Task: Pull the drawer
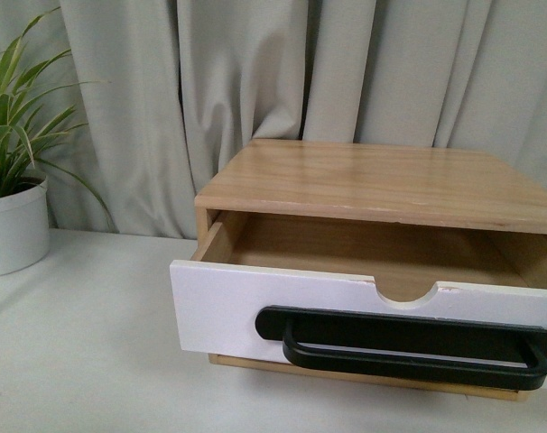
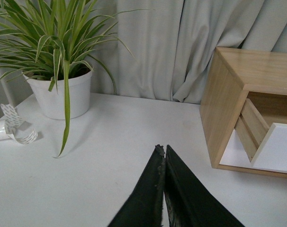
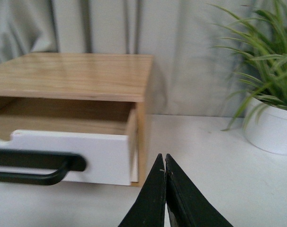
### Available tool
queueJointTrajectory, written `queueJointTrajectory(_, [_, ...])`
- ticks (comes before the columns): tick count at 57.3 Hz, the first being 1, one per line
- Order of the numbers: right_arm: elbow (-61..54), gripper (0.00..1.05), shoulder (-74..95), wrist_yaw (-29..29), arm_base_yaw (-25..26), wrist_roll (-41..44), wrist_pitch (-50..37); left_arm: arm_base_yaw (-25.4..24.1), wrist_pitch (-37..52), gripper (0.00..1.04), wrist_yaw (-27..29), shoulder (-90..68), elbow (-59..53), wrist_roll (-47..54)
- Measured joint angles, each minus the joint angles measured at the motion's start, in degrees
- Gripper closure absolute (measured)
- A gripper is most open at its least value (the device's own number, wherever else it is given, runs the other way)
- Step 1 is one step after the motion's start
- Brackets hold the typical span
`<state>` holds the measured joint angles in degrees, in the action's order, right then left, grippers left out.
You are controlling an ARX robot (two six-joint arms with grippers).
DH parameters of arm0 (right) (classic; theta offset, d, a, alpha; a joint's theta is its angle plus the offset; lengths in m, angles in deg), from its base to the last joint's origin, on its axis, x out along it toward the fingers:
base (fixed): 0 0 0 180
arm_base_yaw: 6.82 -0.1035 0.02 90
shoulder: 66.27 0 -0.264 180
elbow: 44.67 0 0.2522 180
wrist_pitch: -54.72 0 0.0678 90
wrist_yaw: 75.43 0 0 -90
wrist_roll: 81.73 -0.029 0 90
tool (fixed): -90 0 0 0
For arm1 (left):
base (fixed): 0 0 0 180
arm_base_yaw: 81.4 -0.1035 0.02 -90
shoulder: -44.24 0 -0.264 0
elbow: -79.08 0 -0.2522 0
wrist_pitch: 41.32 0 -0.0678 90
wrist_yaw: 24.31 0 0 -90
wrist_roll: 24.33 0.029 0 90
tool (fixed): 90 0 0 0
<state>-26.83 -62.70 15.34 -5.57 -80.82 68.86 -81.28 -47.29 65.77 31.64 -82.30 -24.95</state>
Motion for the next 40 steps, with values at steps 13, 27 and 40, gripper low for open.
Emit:
queueJointTrajectory(13, [-1.68,1.04,-1.51,-0.57,-1.03,-0.17,-0.09,0.0,-7.89,1.01,-0.07,9.38,-1.66,0.17])
queueJointTrajectory(27, [-3.67,1.04,-3.34,-0.52,-1.05,-0.17,-0.2,0.0,-7.89,1.01,-0.07,12.22,-4.37,0.2])
queueJointTrajectory(40, [-3.67,0.87,-3.34,-0.55,-1.05,-0.17,-0.2,0.0,-7.89,0.91,-0.07,12.37,-4.37,0.17])
